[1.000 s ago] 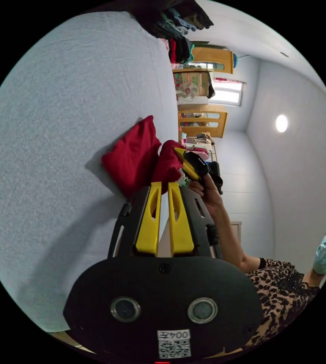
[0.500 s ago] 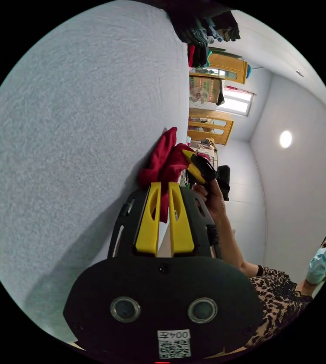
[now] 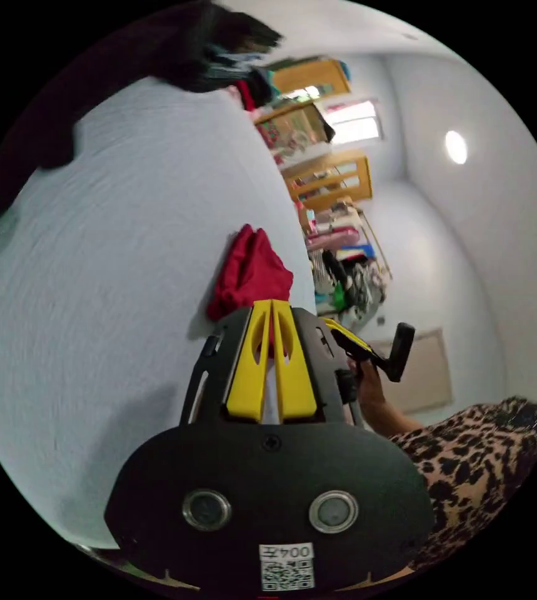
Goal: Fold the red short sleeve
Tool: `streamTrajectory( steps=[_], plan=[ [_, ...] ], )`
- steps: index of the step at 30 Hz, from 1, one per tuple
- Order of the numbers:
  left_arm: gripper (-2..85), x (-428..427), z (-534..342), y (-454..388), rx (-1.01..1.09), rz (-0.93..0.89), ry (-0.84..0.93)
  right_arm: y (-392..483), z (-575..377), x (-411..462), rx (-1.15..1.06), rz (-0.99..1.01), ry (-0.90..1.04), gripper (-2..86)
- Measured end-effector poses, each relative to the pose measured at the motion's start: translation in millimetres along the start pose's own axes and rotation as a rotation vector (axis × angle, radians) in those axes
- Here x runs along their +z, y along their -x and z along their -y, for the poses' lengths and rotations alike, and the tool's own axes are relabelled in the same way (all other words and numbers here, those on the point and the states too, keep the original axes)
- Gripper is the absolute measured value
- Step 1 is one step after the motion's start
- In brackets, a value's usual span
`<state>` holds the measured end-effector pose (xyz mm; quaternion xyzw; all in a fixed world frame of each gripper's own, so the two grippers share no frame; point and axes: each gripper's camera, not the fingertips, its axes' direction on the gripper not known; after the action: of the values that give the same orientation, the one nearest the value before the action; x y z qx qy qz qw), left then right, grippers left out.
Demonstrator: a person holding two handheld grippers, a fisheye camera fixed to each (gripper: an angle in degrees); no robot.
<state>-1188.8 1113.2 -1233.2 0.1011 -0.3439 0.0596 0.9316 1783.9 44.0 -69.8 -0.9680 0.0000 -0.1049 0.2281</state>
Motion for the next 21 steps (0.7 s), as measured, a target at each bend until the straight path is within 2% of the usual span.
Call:
streamTrajectory(
  steps=[1,3,4,6,9,15,21],
  plan=[
    [0.6,8,6,-14,0.059,0.018,0.024,5,-9,-2,0.006,-0.016,-0.004,12.9],
    [1.0,60,24,-73,0.341,0.114,0.196,20,-36,-2,0.051,-0.021,0.021,13.7],
    [1.1,75,24,-87,0.411,0.149,0.247,23,-41,-1,0.057,-0.015,0.031,13.7],
    [2.2,124,9,-135,0.673,0.303,0.395,36,-54,-2,0.082,-0.018,0.033,13.6],
    [4.2,165,-27,-175,0.956,0.439,0.515,55,-61,-4,0.082,-0.035,0.029,13.4],
    [7.1,210,-75,-215,1.265,0.555,0.602,84,-65,-20,0.114,-0.048,-0.004,13.3],
    [2.7,243,-91,-233,1.380,0.610,0.672,110,-69,-39,0.126,-0.081,-0.027,13.2]
  ],
)
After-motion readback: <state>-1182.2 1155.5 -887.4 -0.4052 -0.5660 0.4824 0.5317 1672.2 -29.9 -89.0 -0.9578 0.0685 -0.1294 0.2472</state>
